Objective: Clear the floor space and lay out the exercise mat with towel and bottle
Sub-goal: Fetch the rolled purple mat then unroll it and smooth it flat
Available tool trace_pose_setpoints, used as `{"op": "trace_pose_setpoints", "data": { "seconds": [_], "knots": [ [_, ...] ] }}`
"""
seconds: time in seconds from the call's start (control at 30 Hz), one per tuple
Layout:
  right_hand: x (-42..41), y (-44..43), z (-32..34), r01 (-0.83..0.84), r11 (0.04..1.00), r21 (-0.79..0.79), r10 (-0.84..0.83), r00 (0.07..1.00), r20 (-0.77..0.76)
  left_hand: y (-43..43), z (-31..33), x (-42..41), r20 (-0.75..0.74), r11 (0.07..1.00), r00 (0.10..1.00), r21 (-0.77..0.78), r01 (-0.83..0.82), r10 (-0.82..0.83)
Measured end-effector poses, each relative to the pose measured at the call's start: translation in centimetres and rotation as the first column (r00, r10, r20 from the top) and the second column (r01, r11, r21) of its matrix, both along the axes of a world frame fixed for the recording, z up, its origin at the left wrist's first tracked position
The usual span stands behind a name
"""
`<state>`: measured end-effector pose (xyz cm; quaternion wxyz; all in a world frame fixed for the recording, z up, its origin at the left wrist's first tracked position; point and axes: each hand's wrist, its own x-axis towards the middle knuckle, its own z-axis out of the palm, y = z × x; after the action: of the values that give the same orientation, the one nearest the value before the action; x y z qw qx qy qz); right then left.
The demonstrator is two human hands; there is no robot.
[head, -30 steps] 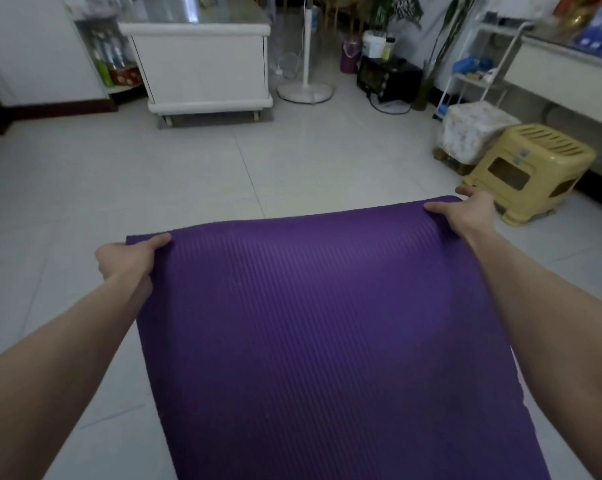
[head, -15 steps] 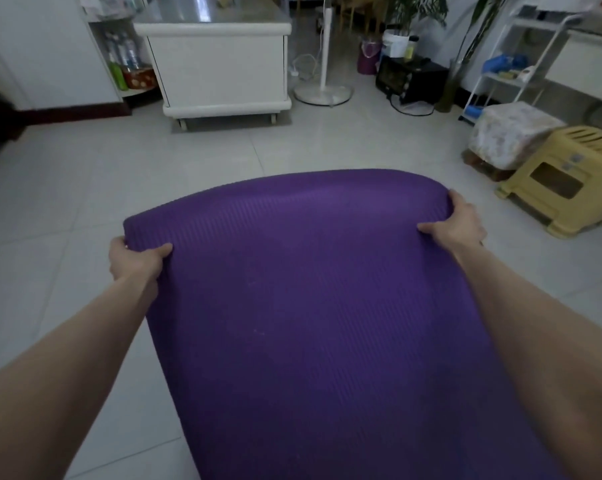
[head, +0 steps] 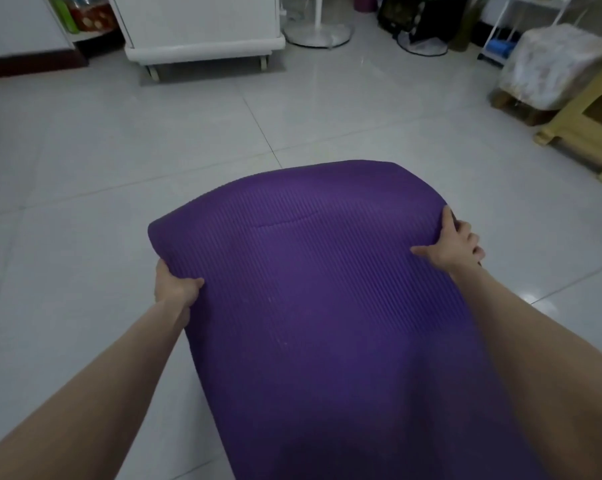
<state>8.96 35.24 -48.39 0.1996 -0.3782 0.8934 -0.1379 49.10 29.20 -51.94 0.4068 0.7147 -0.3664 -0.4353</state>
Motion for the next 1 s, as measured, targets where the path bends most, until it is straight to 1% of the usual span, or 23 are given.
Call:
{"op": "trace_pose_setpoints", "data": {
  "seconds": [0.1, 0.23, 0.37, 0.47, 0.57, 0.67, 0.73, 0.8, 0.87, 0.93, 1.0],
  "knots": [
    [-0.1, -0.6, -1.7, 0.013, 0.999, 0.040, -0.011, 0.999, -0.041, -0.8, -1.9, -0.2, 0.009, 1.000, 1.000, 0.008, 0.030, -0.030],
    [-0.2, -1.5, -3.3, 0.021, 0.999, 0.024, -0.020, 0.999, -0.045, -1.0, -4.0, -0.7, 0.010, 0.998, 0.998, -0.015, 0.059, -0.059],
    [-0.4, -0.5, -5.3, 0.003, 0.994, 0.110, 0.008, 0.995, -0.098, -0.8, -6.2, -0.6, 0.013, 0.999, 0.999, 0.000, 0.040, -0.040],
    [-0.9, 0.0, -6.8, 0.030, 0.983, 0.178, -0.006, 0.991, -0.136, 0.0, -7.9, -0.6, 0.020, 0.996, 0.997, 0.040, 0.077, -0.077],
    [-2.0, -1.8, -8.2, 0.019, 0.976, 0.218, 0.014, 0.989, -0.150, -0.6, -9.6, -1.3, 0.067, 0.997, 0.995, 0.020, 0.072, -0.073],
    [-2.5, -3.2, -9.5, 0.022, 0.981, 0.193, 0.005, 0.990, -0.140, -1.5, -11.3, -1.9, 0.133, 0.994, 0.988, 0.077, 0.073, -0.083],
    [-2.6, -4.0, -10.3, 0.014, 0.985, 0.170, 0.004, 0.994, -0.107, -1.7, -12.1, -2.5, 0.224, 0.988, 0.974, 0.156, 0.005, -0.040],
    [-2.7, -4.4, -11.0, 0.012, 0.987, 0.161, -0.001, 0.998, -0.066, -1.9, -12.3, -3.6, 0.355, 0.971, 0.935, 0.228, -0.074, -0.012],
    [-2.8, -4.8, -11.7, -0.011, 0.987, 0.163, 0.014, 1.000, -0.019, -1.8, -12.6, -4.4, 0.473, 0.967, 0.881, 0.213, -0.136, 0.020],
    [-2.7, -5.2, -12.3, -0.042, 0.986, 0.162, 0.044, 0.999, -0.009, -1.6, -13.0, -5.0, 0.592, 0.982, 0.806, 0.141, -0.125, 0.017],
    [-2.1, -5.5, -13.2, -0.094, 0.981, 0.169, 0.097, 0.995, -0.011, -1.6, -13.6, -5.5, 0.719, 0.993, 0.690, 0.114, -0.009, -0.077]
  ]
}}
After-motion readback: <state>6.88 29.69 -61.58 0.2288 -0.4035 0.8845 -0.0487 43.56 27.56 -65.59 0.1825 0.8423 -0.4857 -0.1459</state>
